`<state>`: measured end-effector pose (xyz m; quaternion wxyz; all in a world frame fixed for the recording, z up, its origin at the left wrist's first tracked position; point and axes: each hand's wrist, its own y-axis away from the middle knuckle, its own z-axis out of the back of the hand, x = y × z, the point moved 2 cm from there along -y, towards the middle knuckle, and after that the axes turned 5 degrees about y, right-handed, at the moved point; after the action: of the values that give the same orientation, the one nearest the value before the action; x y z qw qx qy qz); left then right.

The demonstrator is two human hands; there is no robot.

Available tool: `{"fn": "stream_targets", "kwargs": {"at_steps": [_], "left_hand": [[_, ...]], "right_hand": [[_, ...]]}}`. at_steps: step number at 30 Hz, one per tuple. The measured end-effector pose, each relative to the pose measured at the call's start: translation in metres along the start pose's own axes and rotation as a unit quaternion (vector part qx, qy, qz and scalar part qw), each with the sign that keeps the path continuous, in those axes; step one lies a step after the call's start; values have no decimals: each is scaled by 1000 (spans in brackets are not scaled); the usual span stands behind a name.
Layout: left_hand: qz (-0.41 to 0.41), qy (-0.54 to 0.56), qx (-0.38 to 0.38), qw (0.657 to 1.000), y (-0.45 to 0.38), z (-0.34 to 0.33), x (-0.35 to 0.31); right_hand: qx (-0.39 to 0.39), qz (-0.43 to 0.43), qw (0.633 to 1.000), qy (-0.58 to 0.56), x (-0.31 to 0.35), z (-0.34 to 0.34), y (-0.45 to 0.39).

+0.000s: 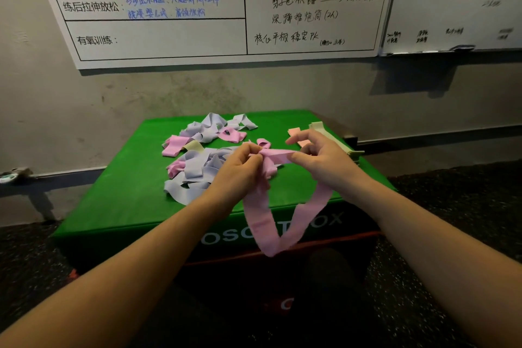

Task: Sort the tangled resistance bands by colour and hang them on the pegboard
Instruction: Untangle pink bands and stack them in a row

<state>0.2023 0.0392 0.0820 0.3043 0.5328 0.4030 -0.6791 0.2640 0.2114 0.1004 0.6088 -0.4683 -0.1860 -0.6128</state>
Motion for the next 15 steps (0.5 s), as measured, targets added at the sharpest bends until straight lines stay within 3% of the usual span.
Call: {"fn": "stream_targets", "kwargs": {"at_steps": [5,8,11,15], "left_hand": [[28,48,98,994,7,1,1],[42,17,133,990,12,5,0],[21,-23,141,990,17,8,0],[32,25,122,992,20,10,2]], "right_hand": [[11,-14,1000,0,2,5,8],[44,-55,994,-87,-3,10,12],[78,-93,979,-166,-9,17,16],[104,-116,948,-277,-11,16,22]]}}
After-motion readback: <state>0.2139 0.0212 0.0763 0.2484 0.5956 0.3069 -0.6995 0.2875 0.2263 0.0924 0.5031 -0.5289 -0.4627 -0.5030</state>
